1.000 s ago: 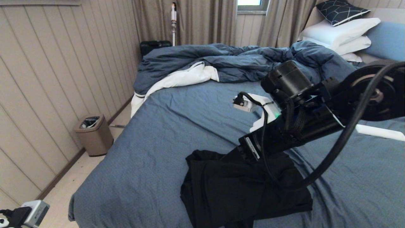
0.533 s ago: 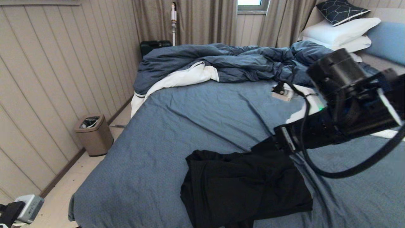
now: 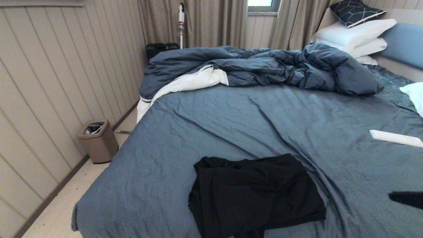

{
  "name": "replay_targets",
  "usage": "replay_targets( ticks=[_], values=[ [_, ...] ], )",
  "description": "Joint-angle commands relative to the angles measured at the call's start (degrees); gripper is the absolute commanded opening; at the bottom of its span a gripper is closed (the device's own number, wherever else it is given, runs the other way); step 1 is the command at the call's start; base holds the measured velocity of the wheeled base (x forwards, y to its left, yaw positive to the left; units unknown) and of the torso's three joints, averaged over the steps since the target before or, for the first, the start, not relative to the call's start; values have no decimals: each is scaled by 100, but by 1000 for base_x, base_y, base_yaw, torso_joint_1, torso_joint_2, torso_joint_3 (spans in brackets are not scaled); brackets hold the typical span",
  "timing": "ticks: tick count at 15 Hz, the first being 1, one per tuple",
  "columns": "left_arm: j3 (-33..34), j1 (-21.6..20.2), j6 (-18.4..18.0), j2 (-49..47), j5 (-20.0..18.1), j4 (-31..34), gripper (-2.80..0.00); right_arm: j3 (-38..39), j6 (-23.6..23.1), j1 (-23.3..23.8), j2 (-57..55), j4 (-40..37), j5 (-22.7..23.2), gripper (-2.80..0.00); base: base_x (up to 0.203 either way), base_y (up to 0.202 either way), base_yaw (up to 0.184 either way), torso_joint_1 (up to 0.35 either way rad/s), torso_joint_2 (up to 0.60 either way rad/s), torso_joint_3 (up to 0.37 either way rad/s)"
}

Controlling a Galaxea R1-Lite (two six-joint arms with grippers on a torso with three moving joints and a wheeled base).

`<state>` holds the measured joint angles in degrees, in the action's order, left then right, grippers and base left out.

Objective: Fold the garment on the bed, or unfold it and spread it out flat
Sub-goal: Unford the black T-shirt

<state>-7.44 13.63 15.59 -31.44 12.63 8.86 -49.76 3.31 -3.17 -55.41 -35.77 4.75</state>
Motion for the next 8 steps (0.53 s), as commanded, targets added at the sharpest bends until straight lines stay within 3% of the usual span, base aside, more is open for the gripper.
replay_targets(
  ticks=[1,3,4,5,8],
  values=[
    [61,-373,-146,1232,36,450,-280,969,-89,719,1706,-6,-81,-280,0,0,0,0,0,0],
    [275,-525,-259,2030,-155,1279,-280,2243,-420,1159,2962,161,-148,-280,0,0,0,0,0,0],
    [543,-569,-201,2251,-538,1549,-280,2943,-558,1210,3403,363,-152,-280,0,0,0,0,0,0],
    [726,-598,-45,2449,-866,1680,-280,3623,-663,1144,3871,635,-155,-280,0,0,0,0,0,0],
    [743,-614,5,3071,-938,1456,-280,4756,-788,322,5174,1476,-189,-280,0,0,0,0,0,0]
  ],
)
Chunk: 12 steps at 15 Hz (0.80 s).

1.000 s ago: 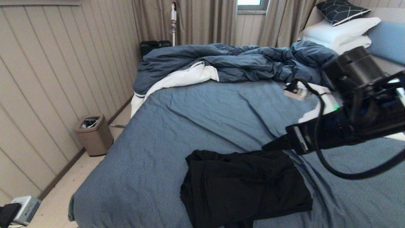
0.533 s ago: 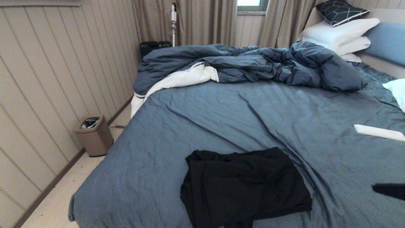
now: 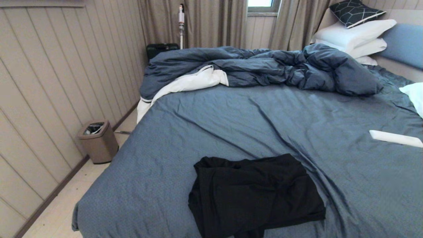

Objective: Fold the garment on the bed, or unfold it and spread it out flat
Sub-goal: Unford the black T-shirt

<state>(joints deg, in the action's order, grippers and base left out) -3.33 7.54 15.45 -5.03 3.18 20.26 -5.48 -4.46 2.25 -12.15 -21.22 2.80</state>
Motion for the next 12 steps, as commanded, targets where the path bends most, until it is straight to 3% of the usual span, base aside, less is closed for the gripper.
replay_targets(
  ticks=[1,4,6,7,9,11,12],
  values=[
    [333,-12,-78,503,100,-36,-280,460,106,-504,1128,272,-69,-280,0,0,0,0,0,0],
    [333,-21,-700,503,895,-684,-280,543,670,-631,1215,1608,-975,-280,0,0,0,0,0,0],
    [333,-24,-870,503,1088,-1594,-280,547,691,-642,1215,3138,-1200,-280,0,0,0,0,0,0],
    [333,-24,-1186,503,1117,-2014,-280,548,674,-646,1215,3613,-1255,-280,0,0,0,0,0,0],
    [333,-24,-1494,503,1183,-2859,-280,548,386,-654,1215,3576,-1364,-280,0,0,0,0,0,0],
    [333,-24,-1775,503,1403,-2889,-280,548,-236,-469,1215,3444,-1411,-280,0,0,0,0,0,0],
    [333,-24,-1813,503,1408,-2904,-280,548,-418,-145,1215,3168,-1404,-280,0,0,0,0,0,0]
  ],
)
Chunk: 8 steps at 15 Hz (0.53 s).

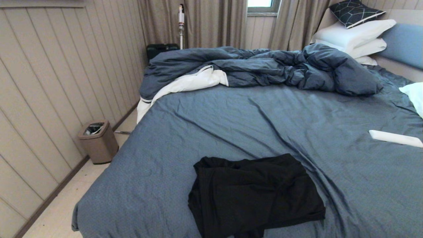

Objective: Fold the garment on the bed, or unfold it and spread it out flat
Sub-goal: Unford the black T-shirt

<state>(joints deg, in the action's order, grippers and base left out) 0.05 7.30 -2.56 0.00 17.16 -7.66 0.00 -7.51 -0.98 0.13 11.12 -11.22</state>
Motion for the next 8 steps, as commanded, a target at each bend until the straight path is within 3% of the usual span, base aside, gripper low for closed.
replay_targets(
  ticks=[1,3,5,6,8],
  values=[
    [-5,-7,23,0,-7,-90,-280,0,-135,317,-13,-406,5,-280,0,0,0,0,0,0],
    [-5,-9,194,0,-217,-36,-280,0,-46,168,-13,-1047,185,-280,0,0,0,0,0,0],
    [-5,-9,369,0,-1366,-22,-280,0,278,167,-13,-1066,1082,-280,0,0,0,0,0,0],
    [-5,-9,303,0,-1636,-16,-280,0,344,163,-13,-1053,1358,-280,0,0,0,0,0,0],
    [-5,-10,-187,0,-1312,-15,-280,0,306,159,-13,-1033,1201,-280,0,0,0,0,0,0]
  ],
)
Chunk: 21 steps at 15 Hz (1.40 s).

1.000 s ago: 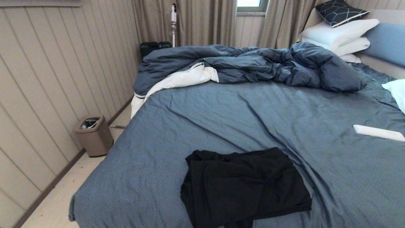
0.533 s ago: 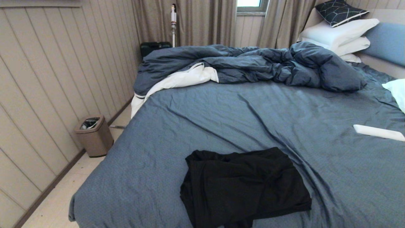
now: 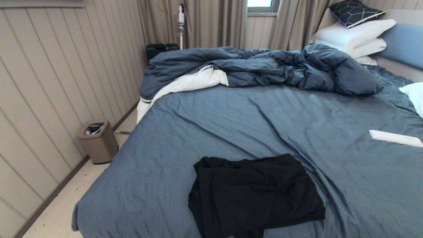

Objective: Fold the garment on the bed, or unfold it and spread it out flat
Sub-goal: Unford the black T-shirt

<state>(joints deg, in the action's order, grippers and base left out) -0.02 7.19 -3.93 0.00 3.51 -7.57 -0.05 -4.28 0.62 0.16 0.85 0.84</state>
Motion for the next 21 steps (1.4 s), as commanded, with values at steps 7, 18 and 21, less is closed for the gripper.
replay_targets(
  ticks=[7,18,21],
  values=[
    [2,-7,-338,0,1897,-485,-280,5,366,-7,-16,3,-49,-280,0,0,0,0,0,0],
    [2,-775,269,0,-4,1675,-280,5,507,-9,-16,11,-58,-280,0,0,0,0,0,0],
    [2,-772,323,0,141,1680,-280,5,507,-1,-16,11,-40,-280,0,0,0,0,0,0]
  ],
)
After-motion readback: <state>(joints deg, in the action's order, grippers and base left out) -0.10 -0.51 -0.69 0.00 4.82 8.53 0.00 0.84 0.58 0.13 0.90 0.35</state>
